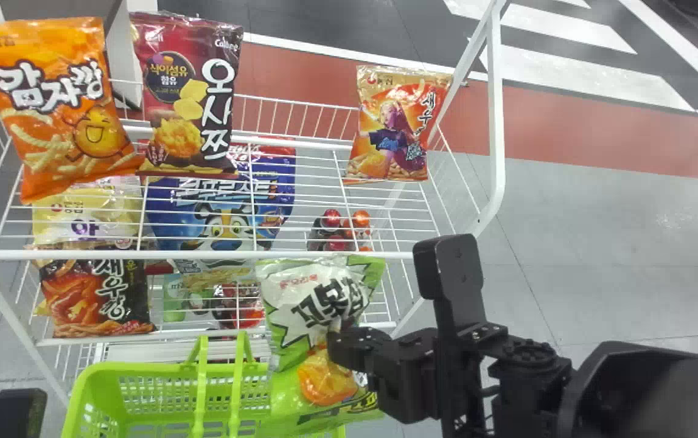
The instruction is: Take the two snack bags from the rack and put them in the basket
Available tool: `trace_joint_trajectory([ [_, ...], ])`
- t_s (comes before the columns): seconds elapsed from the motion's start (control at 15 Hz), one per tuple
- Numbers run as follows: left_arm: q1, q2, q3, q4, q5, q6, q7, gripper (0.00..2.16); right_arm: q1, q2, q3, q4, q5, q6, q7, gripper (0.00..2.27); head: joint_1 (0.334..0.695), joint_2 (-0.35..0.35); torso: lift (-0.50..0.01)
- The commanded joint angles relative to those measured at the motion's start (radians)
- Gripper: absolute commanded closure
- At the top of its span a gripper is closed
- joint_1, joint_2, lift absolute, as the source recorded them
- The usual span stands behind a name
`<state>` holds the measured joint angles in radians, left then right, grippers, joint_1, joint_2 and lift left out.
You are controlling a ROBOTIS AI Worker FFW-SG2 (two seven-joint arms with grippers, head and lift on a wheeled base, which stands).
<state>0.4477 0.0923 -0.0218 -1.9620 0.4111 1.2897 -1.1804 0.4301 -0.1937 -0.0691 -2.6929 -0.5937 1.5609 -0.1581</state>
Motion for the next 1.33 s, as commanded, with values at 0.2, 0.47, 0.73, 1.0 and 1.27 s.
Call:
trace_joint_trajectory([
  [0.2,0.002,-0.003,-0.003,0.002,-0.002,-0.029,0.002,1.99,0.053,0.022,0.064,0.088,-0.026,0.011,-0.075,2.24,0.695,-0.35,-0.011],
  [0.47,0.002,-0.005,-0.009,0.008,-0.002,-0.054,0.002,1.99,0.075,0.02,0.107,0.206,-0.029,0.011,-0.074,2.24,0.695,-0.35,-0.011],
  [0.73,0.005,-0.003,-0.009,0.002,-0.002,-0.051,0.002,1.99,0.035,0.022,0.15,0.361,-0.023,0.011,-0.067,2.24,0.695,-0.35,-0.011],
  [1.0,0.005,-0.003,-0.01,0.002,-0.002,-0.054,0.002,1.99,-0.011,0.025,0.161,0.51,-0.018,0.011,-0.009,2.06,0.695,-0.35,-0.011],
  [1.27,0.006,-0.002,-0.009,0.0,-0.002,-0.054,-0.001,1.99,-0.008,0.02,0.161,0.53,0.051,0.011,0.057,0.15,0.695,-0.35,-0.011],
])
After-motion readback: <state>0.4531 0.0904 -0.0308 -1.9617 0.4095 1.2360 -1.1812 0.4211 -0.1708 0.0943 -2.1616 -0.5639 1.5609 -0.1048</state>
